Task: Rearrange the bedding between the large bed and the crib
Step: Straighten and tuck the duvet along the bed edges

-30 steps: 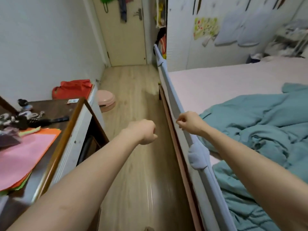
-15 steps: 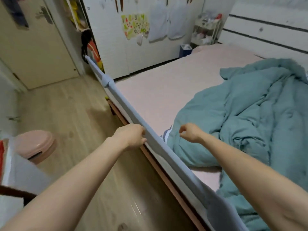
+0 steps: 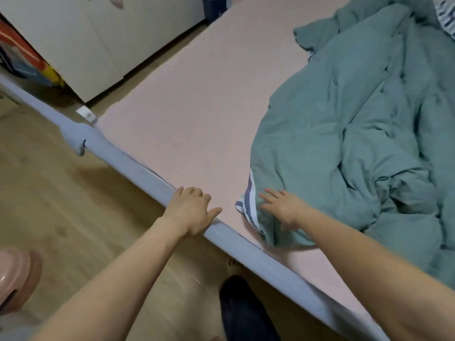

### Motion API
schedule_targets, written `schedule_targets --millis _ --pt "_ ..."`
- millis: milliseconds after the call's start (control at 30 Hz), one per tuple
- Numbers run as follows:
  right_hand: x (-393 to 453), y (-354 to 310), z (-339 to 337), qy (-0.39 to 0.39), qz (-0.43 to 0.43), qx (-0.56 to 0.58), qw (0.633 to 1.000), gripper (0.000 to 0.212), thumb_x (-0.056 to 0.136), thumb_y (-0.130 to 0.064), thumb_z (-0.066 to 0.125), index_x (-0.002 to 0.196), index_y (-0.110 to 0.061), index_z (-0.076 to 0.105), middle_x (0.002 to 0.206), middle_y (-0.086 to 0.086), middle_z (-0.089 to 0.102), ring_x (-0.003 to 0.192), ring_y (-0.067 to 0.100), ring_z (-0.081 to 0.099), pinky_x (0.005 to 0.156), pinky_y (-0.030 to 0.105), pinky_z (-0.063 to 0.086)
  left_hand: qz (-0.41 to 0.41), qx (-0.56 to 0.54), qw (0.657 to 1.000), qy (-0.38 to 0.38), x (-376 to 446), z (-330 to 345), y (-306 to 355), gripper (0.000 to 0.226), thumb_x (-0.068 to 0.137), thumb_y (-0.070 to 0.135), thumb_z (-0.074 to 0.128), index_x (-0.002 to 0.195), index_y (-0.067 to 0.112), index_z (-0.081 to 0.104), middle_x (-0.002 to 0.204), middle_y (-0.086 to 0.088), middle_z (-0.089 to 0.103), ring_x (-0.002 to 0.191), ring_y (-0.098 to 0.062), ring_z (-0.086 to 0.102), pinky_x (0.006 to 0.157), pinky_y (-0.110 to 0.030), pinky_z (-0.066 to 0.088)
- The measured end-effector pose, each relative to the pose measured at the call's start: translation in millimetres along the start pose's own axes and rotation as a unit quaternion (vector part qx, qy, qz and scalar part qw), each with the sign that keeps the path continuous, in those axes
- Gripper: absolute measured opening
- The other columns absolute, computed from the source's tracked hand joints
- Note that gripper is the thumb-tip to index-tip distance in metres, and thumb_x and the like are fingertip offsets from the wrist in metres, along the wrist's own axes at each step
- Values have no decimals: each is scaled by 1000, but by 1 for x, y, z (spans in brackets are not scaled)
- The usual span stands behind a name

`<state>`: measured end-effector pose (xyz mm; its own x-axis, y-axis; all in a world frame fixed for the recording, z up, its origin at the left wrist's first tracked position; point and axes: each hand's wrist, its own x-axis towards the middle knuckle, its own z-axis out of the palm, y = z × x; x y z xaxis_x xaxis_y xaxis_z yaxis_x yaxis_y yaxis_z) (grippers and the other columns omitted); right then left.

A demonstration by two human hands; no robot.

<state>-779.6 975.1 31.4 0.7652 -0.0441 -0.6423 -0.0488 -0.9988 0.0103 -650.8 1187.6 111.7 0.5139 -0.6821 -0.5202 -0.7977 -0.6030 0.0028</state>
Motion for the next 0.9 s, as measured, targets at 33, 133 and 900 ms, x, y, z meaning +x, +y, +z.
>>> schedule_targets --millis 33,133,900 --pt "18 3 -1 -16 -43 -47 998 78 84 -23 65 149 -18 22 160 4 3 148 24 0 118 36 10 -4 0 1000 1 13 2 -10 58 96 59 23 130 21 52 134 -5 51 129 -23 41 114 -42 22" --pt "65 8 -6 -42 -122 -123 984 76 88 -26 60 150 -16 18 160 2 7 148 25 0 119 38 6 3 -27 1000 3 43 3 -26 58 96 59 23 127 21 54 128 -2 54 123 -23 45 111 -39 26" --pt "170 32 -296 323 -80 364 870 25 82 -10 52 59 -17 45 57 12 48 59 8 41 53 30 35 59 -503 860 55 209 -34 -140 119 43 73 81 144 36 29 145 11 41 135 -13 38 112 -41 33"
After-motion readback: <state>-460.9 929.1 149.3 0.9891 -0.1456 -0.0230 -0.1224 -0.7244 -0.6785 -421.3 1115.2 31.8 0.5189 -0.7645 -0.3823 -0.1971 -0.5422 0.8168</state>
